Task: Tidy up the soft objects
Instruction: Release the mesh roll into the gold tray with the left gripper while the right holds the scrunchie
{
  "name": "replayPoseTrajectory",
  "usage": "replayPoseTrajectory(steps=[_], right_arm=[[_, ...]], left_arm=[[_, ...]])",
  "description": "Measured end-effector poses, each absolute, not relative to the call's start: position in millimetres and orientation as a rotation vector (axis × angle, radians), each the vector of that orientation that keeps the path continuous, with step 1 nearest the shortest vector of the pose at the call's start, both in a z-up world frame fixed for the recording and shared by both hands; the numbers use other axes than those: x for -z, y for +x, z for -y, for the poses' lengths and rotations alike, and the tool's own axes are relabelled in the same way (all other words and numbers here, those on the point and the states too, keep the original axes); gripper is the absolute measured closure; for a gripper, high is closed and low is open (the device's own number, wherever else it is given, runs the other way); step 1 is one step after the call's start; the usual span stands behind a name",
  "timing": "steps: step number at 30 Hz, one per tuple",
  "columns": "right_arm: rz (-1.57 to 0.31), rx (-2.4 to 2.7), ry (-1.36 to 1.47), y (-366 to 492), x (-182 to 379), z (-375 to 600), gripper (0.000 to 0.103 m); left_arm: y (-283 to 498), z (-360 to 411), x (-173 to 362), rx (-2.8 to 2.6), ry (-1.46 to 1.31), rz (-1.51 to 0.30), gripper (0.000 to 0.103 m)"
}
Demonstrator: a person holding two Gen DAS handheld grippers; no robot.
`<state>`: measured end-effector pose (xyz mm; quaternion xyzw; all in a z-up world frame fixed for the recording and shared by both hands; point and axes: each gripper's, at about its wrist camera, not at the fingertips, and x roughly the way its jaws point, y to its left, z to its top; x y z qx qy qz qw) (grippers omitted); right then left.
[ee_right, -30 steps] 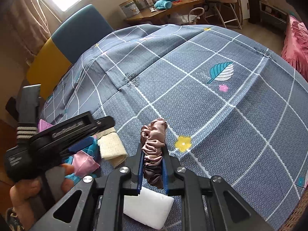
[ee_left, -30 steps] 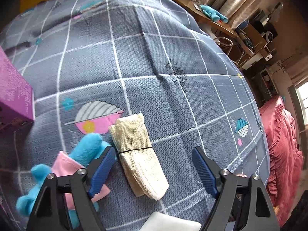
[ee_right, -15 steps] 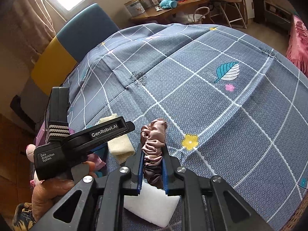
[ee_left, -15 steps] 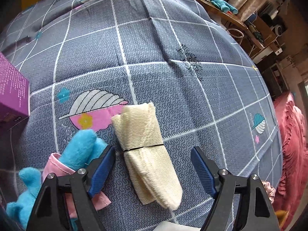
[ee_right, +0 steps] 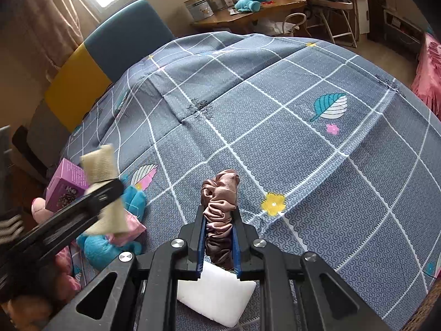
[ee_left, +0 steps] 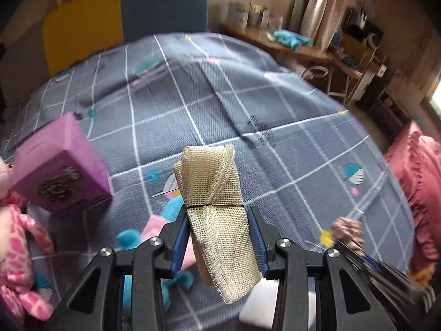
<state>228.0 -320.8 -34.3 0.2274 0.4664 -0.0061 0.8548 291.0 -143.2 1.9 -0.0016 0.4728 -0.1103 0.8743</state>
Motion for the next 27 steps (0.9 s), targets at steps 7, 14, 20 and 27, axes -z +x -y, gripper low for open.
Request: replayPoseTrajectory(steps=[7,14,20,27], right_arm=[[-0.951,-0.264,0.346,226.0,22.5,268.9,0.088],[-1.055,-0.463,0.082,213.0,42.1,199.4,0.090],[-1.212,-0.400,-0.136,213.2,87.9,174.3,0.089],[-1.175,-0.378,-0.201,203.9,93.2,168.4,0.089]], left_arm=[[206.9,76.1,-46.5,0.172,-0.002,-0.841,0.061],[132.4,7.3,-66.7,0.004,0.004,-0.762,0.061],[84.3,-39.8,-66.9,-0.108,0.018,-0.725,0.061],[44.6,-84.7,-65.5,-0.183,-0.011,-0.709,0.061]])
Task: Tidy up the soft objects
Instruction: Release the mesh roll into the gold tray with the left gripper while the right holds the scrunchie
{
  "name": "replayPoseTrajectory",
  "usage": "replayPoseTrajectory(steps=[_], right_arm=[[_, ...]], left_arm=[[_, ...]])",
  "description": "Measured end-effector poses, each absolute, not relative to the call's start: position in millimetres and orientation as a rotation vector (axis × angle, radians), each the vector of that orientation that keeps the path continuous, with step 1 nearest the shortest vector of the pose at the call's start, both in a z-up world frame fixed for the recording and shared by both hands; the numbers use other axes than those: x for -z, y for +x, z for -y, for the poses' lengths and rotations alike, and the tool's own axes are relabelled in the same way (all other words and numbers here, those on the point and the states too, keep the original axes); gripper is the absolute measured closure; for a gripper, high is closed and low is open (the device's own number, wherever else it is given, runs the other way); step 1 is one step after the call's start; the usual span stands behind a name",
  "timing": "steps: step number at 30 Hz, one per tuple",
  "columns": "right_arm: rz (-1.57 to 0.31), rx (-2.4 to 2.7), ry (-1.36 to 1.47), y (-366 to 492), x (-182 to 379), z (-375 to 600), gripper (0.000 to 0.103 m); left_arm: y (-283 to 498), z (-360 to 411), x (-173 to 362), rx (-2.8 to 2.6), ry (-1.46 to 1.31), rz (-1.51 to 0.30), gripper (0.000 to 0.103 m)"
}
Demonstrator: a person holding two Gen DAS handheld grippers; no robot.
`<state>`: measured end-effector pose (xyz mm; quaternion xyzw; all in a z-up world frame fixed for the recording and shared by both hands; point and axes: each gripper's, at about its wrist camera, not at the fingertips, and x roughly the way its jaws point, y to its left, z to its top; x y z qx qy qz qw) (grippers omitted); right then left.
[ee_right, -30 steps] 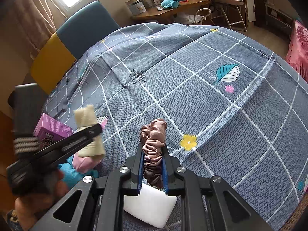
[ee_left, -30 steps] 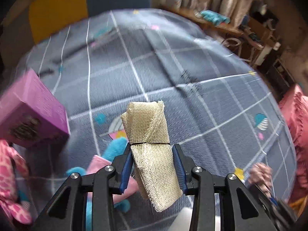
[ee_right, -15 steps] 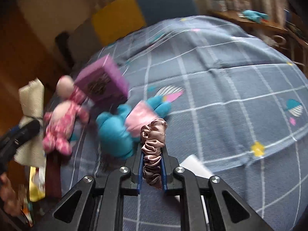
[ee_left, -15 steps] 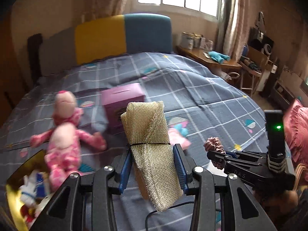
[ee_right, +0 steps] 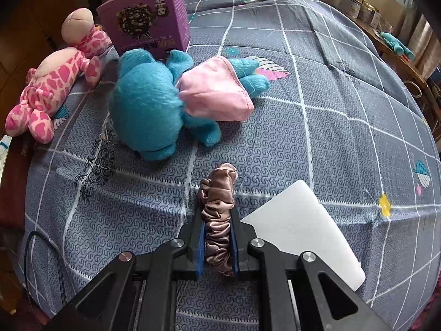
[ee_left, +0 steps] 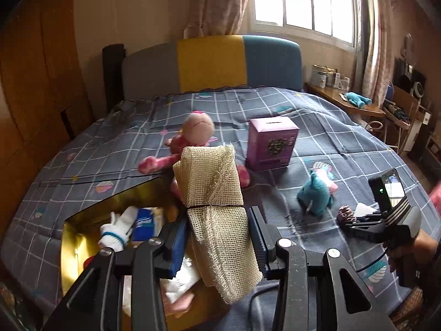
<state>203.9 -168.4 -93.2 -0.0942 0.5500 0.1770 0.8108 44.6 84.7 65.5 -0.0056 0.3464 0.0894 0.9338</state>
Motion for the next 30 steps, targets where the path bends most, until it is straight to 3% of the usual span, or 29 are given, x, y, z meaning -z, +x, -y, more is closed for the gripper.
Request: replayPoseTrajectory(steps=[12,30], right_arm=[[-1.096,-0.371,-0.291,186.7,96.4,158.7,0.089],[-1.034,-0.367,-0.405,170.7,93.0,145.4,0.089]], left_arm=[[5.0,-142.6,-51.0,-0.266,-0.114,-0.723,0.061],[-67.9,-303.3,-10.9,-0.629,-0.342,-0.786,0.060]])
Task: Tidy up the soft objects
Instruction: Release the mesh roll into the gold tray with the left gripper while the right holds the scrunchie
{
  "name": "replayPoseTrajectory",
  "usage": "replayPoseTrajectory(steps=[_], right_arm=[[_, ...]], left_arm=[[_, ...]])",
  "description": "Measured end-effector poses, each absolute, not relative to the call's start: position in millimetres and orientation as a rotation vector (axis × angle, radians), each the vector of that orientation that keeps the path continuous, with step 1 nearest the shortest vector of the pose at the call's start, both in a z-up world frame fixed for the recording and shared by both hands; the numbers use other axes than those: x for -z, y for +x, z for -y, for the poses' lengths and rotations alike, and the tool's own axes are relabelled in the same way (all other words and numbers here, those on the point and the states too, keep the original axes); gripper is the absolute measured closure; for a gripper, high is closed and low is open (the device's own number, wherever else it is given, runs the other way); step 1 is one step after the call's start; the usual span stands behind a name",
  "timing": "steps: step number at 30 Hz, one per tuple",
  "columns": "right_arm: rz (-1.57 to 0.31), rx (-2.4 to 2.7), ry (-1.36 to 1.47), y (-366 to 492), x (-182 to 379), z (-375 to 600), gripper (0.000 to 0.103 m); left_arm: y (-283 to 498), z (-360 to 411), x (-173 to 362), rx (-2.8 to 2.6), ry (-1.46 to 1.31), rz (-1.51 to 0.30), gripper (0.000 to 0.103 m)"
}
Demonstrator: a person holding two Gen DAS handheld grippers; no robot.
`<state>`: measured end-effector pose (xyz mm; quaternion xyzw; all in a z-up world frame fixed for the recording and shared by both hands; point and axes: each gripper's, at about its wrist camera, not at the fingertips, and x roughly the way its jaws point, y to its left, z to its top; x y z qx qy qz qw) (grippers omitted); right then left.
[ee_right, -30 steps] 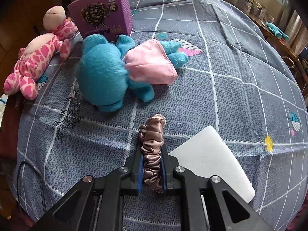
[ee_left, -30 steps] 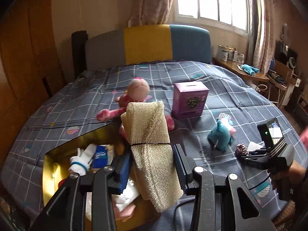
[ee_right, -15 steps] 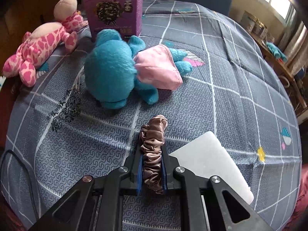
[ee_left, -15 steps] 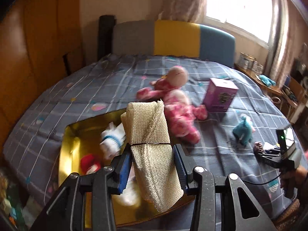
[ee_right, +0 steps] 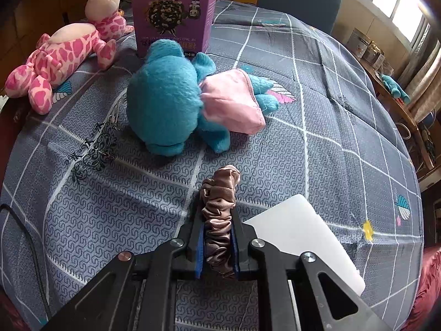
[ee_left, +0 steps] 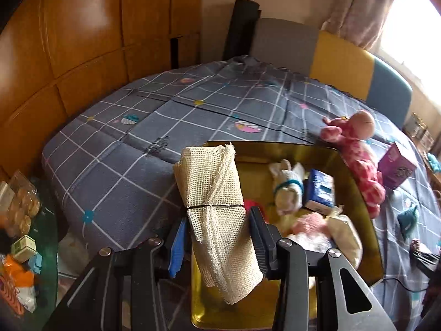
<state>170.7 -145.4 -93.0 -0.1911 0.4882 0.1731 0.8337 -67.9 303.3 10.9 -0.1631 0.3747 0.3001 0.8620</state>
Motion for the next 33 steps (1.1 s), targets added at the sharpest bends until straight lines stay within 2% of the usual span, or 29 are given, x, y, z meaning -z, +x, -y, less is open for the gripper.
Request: replayPoseTrajectory(steps=[17,33], right_arm=[[-1.033,-0.367,-0.406,172.9,94.0,146.2,0.089],[-1.024,-0.364,-0.418,173.7,95.0,144.2,0.089]], left_arm=[[-14.8,-278.2,5.1,-0.556,-0.200,-0.833,0.060],[21.6,-298.3,35.6,-0.556,-0.211,-0.912,0.056]])
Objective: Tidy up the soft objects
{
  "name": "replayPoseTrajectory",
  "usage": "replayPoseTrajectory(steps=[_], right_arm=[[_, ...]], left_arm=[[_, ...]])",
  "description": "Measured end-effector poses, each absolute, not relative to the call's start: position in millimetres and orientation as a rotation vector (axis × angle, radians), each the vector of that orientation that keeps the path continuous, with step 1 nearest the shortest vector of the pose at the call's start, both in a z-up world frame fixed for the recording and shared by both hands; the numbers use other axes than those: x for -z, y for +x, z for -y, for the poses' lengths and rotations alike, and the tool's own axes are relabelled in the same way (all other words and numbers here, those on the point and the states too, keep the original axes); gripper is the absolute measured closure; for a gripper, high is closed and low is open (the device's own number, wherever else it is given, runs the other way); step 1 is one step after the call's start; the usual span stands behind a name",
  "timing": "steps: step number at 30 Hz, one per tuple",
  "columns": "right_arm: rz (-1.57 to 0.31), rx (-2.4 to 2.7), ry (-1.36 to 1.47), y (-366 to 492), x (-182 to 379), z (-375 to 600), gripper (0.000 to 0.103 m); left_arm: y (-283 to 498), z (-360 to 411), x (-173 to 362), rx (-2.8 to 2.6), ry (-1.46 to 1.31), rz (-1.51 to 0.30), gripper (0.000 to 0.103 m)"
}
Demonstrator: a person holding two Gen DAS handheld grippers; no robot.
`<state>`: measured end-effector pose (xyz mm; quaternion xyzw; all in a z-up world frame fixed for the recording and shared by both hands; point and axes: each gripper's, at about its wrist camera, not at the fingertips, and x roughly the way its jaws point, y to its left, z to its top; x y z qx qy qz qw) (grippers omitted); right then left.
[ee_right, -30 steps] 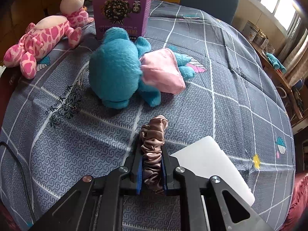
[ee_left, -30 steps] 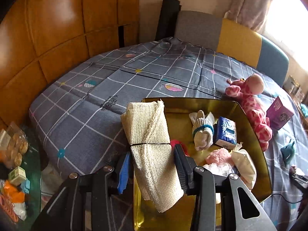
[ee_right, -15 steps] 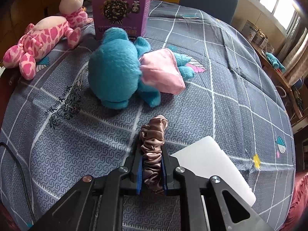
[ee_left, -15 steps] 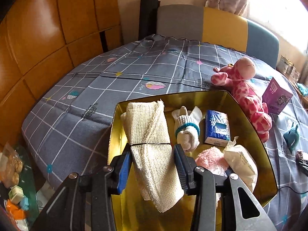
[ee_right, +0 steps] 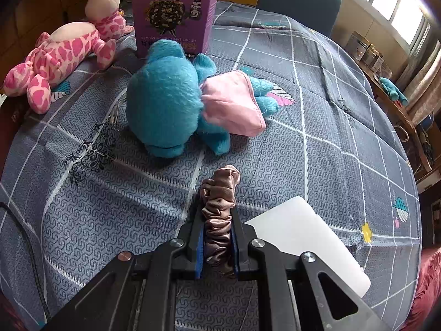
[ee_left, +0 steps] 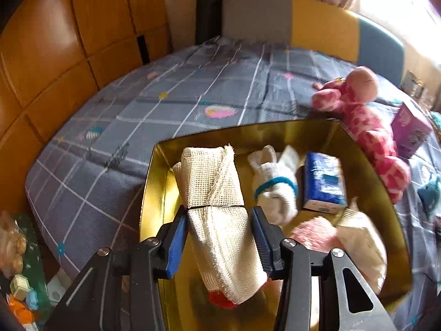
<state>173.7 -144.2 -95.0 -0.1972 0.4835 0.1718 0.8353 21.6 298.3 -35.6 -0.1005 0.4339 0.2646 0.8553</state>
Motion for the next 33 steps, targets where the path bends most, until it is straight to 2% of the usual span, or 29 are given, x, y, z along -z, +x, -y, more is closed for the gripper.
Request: replayPoseTrajectory(steps=[4,6,8,12,14,18,20,33], right_arm=[[-1.023,-0.364,-0.420,174.1,95.4,143.6,0.089],[-1.022,-0.364,-0.421,174.2,95.6,143.7,0.089],[-1.021,-0.364,-0.423,173.9,95.4,143.5,0.089],[-1.016,-0.362,-0.435,172.8,95.7,142.6,0.089],[-1.015,-0.359,-0.441,172.2,95.5,141.6,0.089],[-1.011,-0.356,-0.451,170.1,94.4,139.7,0.089],[-1.011,-0.354,-0.452,169.8,94.3,138.9,0.089],[-1.004,-0.350,-0.471,167.3,94.9,135.5,0.089]], left_arm=[[25.1,-303.8,43.9,-0.575,-0.216,-0.929,0.055],[20.3,-302.6,42.5,-0.576,-0.228,-0.914,0.044],[11.8,-297.0,35.5,-0.585,-0.214,-0.880,0.029],[-4.1,-284.8,18.5,-0.599,-0.178,-0.800,0.019],[-11.3,-280.4,9.9,-0.599,-0.174,-0.763,0.011],[-15.1,-278.6,-0.7,-0.606,-0.172,-0.733,0.008],[-18.2,-276.7,-6.9,-0.610,-0.177,-0.723,0.000],[-43.8,-238.7,-26.4,-0.678,-0.152,-0.683,0.000]])
